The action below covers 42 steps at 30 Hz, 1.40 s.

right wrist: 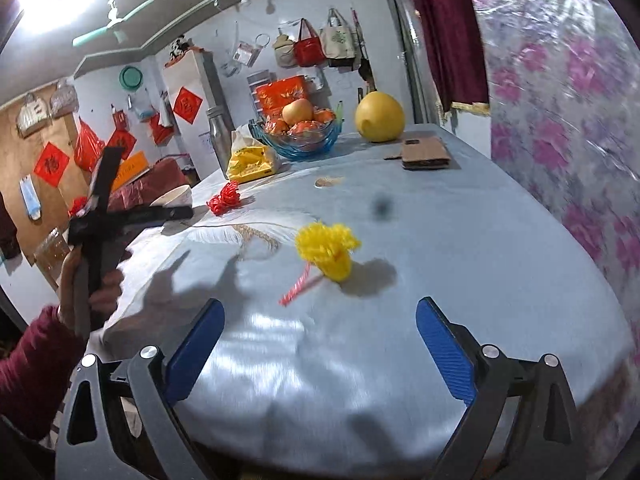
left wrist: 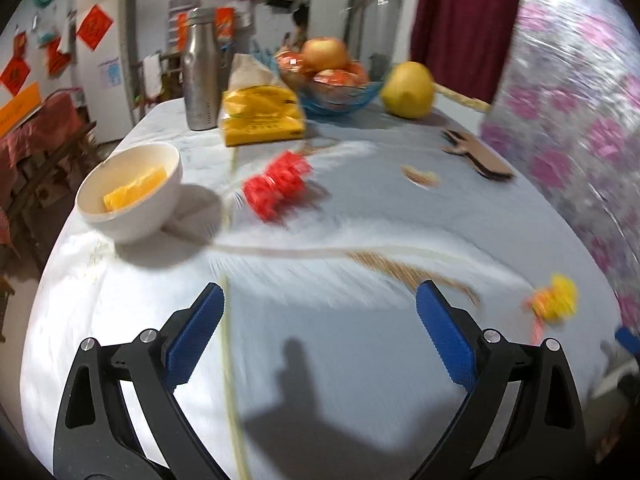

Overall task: Collect trash
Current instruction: 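Move both tools back toward the table, then grasp the red mesh net with the left gripper while the right gripper grasps the yellow net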

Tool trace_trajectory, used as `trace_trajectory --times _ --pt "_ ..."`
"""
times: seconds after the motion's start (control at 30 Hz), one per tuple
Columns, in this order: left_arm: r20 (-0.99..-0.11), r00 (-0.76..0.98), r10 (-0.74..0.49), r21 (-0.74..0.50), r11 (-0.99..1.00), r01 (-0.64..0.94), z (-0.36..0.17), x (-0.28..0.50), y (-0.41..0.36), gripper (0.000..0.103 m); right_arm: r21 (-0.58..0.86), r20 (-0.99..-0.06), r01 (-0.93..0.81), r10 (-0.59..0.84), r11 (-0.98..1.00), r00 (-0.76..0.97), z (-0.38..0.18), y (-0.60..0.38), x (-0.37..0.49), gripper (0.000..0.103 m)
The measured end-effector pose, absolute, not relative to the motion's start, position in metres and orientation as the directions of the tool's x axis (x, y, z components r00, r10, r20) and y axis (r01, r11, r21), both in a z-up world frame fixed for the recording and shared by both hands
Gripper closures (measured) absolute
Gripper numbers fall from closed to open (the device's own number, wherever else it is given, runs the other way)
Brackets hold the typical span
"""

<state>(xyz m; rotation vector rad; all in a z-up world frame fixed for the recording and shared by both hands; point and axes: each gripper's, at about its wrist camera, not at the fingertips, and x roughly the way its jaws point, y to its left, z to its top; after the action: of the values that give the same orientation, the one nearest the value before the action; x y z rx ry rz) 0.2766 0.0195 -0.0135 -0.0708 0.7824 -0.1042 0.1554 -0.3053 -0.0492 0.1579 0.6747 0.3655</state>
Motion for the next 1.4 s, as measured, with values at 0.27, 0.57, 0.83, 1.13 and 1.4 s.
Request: trace_trajectory --times 0.27,0.57,0.83,1.13,1.4 --pt "-0.737 0.675 -0.020 -0.006 1.000 0.023 -0.028 0.375 0.018 0.010 0.251 -0.610 -0.255 0.357 0.934 0.708 -0.046 -0.290 0.195 0.008" --pt "-0.794 0.600 -0.097 -0.115 0.993 0.008 -0.056 0.400 0.043 0.022 0.234 -0.658 -0.224 0.324 0.946 0.679 -0.059 -0.266 0.223 0.008" --pt "-0.788 0.612 -0.061 -0.069 0.998 0.011 -0.053 0.397 0.037 0.052 0.175 -0.705 -0.179 0.250 0.968 0.664 -0.074 -0.244 0.236 0.011" --pt "-0.772 0.621 -0.134 -0.127 0.990 0.055 -0.050 0.389 0.036 0.077 0.222 -0.709 -0.142 0.260 0.965 0.655 -0.077 -0.244 0.239 0.073" --pt "-0.698 0.705 -0.125 -0.101 0.992 0.076 -0.027 0.366 0.030 0.077 0.209 -0.697 -0.154 0.257 0.966 0.669 -0.070 -0.244 0.215 0.072"
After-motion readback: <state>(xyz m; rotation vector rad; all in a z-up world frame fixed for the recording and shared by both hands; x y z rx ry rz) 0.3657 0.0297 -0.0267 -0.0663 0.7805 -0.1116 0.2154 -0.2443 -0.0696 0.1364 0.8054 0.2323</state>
